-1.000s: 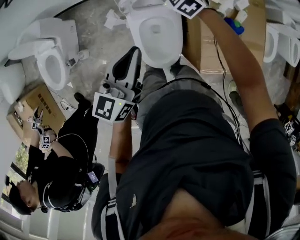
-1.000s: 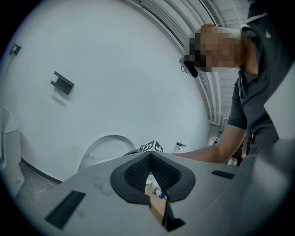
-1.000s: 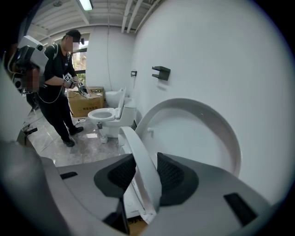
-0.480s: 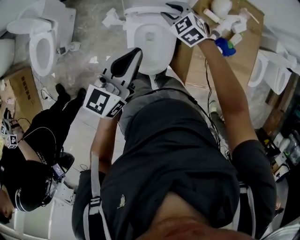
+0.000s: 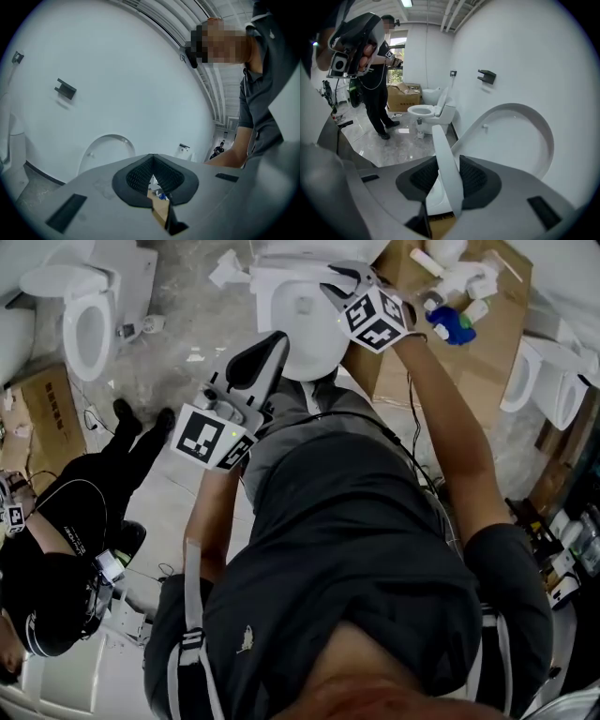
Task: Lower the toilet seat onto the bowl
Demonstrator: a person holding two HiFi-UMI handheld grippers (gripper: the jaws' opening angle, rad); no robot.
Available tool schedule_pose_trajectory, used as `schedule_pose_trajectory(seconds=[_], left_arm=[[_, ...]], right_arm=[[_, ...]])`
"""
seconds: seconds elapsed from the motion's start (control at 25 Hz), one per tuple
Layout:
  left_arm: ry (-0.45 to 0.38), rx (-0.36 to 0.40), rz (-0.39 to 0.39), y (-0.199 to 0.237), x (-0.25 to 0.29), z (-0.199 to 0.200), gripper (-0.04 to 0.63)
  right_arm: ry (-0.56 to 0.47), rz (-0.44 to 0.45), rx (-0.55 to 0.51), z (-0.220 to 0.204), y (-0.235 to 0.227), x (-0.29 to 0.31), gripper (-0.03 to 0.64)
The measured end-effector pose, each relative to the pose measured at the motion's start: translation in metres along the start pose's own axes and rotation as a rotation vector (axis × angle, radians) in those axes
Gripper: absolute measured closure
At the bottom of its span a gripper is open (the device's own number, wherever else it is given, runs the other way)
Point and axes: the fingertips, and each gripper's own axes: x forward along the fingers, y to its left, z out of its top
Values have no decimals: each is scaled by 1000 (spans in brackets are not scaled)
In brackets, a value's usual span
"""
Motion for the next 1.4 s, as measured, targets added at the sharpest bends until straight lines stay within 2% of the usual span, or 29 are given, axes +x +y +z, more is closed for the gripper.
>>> schedule_pose_trajectory(seconds=[0.32, 0.6, 1.08, 1.4], left_arm=[[1, 6, 27, -5, -9, -7, 591], [-10, 7, 80, 1, -27, -11, 591], [6, 18, 170, 46, -52, -6, 591], [25, -8, 149, 49, -35, -14, 591]], right_arm=[[32, 69, -43, -22, 51, -5, 474], [70, 158, -72, -39, 94, -3, 471], [115, 302, -80, -66, 158, 7, 440], [168, 423, -100, -92, 204, 21, 409]])
